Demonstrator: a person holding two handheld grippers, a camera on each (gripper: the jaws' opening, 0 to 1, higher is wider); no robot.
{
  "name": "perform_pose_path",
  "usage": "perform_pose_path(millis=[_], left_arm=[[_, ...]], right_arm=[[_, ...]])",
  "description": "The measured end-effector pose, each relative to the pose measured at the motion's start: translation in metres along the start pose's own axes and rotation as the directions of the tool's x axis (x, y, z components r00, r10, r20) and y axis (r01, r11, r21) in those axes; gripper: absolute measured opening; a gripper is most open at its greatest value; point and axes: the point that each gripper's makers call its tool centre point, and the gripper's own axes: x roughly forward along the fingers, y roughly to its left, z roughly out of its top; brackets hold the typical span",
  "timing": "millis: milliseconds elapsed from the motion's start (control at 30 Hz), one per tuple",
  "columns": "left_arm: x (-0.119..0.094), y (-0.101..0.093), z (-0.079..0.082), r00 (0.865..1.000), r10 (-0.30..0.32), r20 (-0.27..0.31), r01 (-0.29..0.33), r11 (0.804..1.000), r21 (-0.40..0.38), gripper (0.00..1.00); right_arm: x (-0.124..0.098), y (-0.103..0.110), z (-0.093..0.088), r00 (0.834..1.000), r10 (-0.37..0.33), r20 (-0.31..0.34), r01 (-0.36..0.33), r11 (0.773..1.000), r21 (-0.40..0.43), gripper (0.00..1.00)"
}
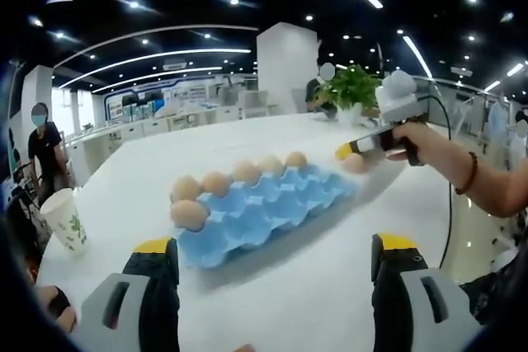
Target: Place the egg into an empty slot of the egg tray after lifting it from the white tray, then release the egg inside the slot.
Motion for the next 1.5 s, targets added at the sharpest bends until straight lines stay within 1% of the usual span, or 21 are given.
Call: perform_pose_path(millis=[67,200,333,433,567,767,933,1067,1133,1233,1300,1433,1500], left_arm=[[0.000,-0.002,0.001,1.000,-0.007,0.006,0.007,1.000,-0.002,0.99],[0.002,-0.005,0.001,1.000,-0.018,0.008,0.018,1.000,0.004,0.99],[0.002,-0.007,0.000,1.000,-0.018,-0.002,0.018,1.000,0.017,0.99],[0.002,-0.008,0.000,1.000,-0.021,0.001,0.021,1.000,0.012,0.99],[0.003,-0.005,-0.001,1.000,-0.010,-0.006,0.010,1.000,0.009,0.99],[0.002,-0.004,-0.001,1.000,-0.009,-0.010,0.010,1.000,0.011,0.98],[0.002,-0.004,-0.002,1.000,-0.010,-0.011,0.010,1.000,0.003,0.98],[0.002,-0.004,-0.002,1.000,-0.009,-0.009,0.009,1.000,0.003,0.98],[0.002,-0.004,-0.002,1.000,-0.011,-0.010,0.011,1.000,0.004,0.98],[0.002,-0.005,-0.002,1.000,-0.013,-0.009,0.013,1.000,0.005,0.98],[0.002,-0.005,-0.001,1.000,-0.012,-0.009,0.012,1.000,0.005,0.98],[0.002,-0.005,0.000,1.000,-0.014,-0.007,0.014,1.000,0.006,0.98],[0.001,-0.005,0.001,1.000,-0.012,-0.006,0.012,1.000,0.008,0.98]], right_arm=[[0.000,-0.001,0.000,1.000,-0.005,-0.007,0.005,1.000,0.021,0.27],[0.000,0.000,0.000,1.000,-0.013,-0.018,0.014,1.000,0.013,0.27],[-0.001,-0.001,0.000,1.000,-0.010,-0.011,0.011,1.000,0.019,0.27],[-0.005,0.002,0.006,1.000,0.007,0.022,-0.006,0.999,-0.037,0.27],[-0.011,0.006,0.017,0.997,0.026,0.070,-0.023,0.999,-0.042,0.27],[-0.015,0.015,0.025,0.995,0.055,0.088,-0.052,0.998,-0.039,0.27],[-0.016,0.022,0.027,0.993,0.069,0.091,-0.065,0.997,-0.042,0.27],[-0.017,0.036,0.029,0.986,0.141,0.091,-0.139,0.990,-0.028,0.27],[-0.017,0.042,0.030,0.984,0.151,0.090,-0.148,0.988,-0.047,0.27],[-0.018,0.050,0.030,0.980,0.177,0.091,-0.173,0.983,-0.054,0.27],[-0.018,0.062,0.032,0.969,0.227,0.096,-0.224,0.974,-0.039,0.27],[-0.019,0.074,0.034,0.963,0.249,0.101,-0.244,0.968,-0.056,0.27],[-0.018,0.078,0.034,0.964,0.250,0.091,-0.245,0.968,-0.062,0.27]])
